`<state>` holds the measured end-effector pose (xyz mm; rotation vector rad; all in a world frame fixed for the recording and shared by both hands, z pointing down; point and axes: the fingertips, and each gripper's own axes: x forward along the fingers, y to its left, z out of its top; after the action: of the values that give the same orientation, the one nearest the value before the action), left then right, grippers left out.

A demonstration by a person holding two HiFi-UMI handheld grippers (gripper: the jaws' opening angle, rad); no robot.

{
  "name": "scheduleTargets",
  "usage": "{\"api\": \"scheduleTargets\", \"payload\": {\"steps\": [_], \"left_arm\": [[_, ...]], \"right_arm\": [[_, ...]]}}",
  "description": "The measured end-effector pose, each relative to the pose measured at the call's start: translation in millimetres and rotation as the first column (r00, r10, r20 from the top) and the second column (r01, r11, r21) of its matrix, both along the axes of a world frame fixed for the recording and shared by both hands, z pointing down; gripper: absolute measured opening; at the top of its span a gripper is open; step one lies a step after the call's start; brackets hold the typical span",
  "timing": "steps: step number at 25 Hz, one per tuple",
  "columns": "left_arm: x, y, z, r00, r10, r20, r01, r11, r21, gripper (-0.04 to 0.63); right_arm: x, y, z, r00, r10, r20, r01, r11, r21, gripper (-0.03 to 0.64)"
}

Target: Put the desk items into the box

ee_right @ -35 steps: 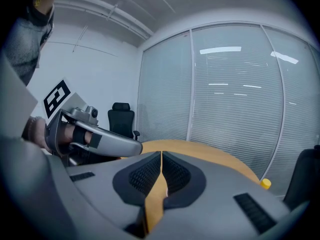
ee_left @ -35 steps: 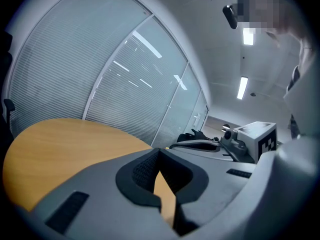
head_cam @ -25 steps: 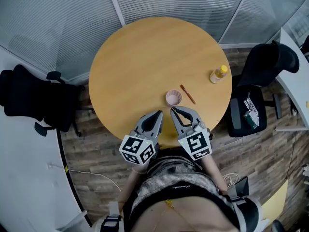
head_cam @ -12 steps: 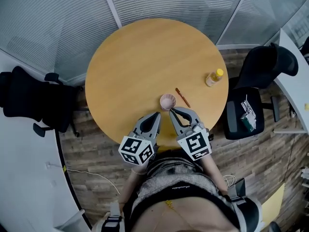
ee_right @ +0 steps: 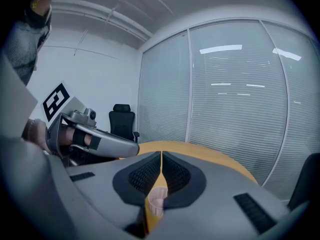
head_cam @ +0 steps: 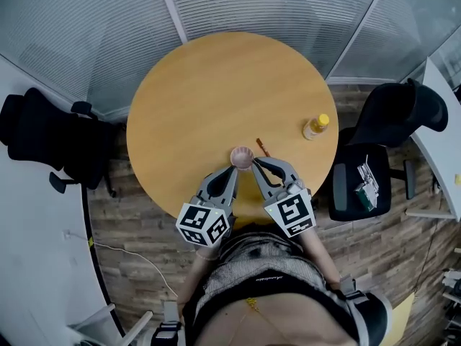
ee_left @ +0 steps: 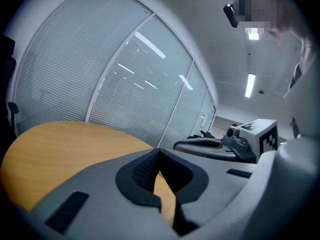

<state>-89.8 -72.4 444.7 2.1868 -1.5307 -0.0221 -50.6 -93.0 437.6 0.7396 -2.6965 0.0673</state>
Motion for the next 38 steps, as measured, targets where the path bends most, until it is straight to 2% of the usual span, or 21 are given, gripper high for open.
{"api": "scheduleTargets", "payload": {"steps": [2, 8, 18, 24, 38], "left_arm": [[2.5, -1.2, 0.0, 1.0, -0.007, 0.027, 0.007, 1.0, 0.001, -0.003], [9.7, -5.0, -3.6, 0.999, -0.013, 0.044, 0.013, 1.0, 0.01, -0.003], [10.9, -5.4, -1.3, 0.999, -0.014, 0.045, 0.014, 1.0, -0.005, -0.003], [7.2, -7.3, 2.4, 0.999, -0.014, 0.045, 0.015, 1.0, -0.023, -0.003], [4.7, -6.4, 17.8, 0.999, 0.018, 0.043, -0.015, 0.997, -0.071, -0.003]], "right_arm": [[-0.4, -1.4, 0.3, 1.0, -0.021, 0.0, 0.021, 1.0, 0.003, 0.023], [-1.4, -5.3, -0.9, 0.998, -0.062, 0.005, 0.062, 0.998, 0.001, 0.023], [-2.7, -12.2, 3.5, 0.997, -0.081, -0.003, 0.081, 0.997, -0.007, 0.023], [-1.1, -21.6, 12.1, 0.998, -0.055, -0.014, 0.055, 0.998, -0.018, 0.023], [18.0, -45.0, 67.9, 0.993, 0.05, -0.109, -0.059, 0.995, -0.086, 0.023]]}}
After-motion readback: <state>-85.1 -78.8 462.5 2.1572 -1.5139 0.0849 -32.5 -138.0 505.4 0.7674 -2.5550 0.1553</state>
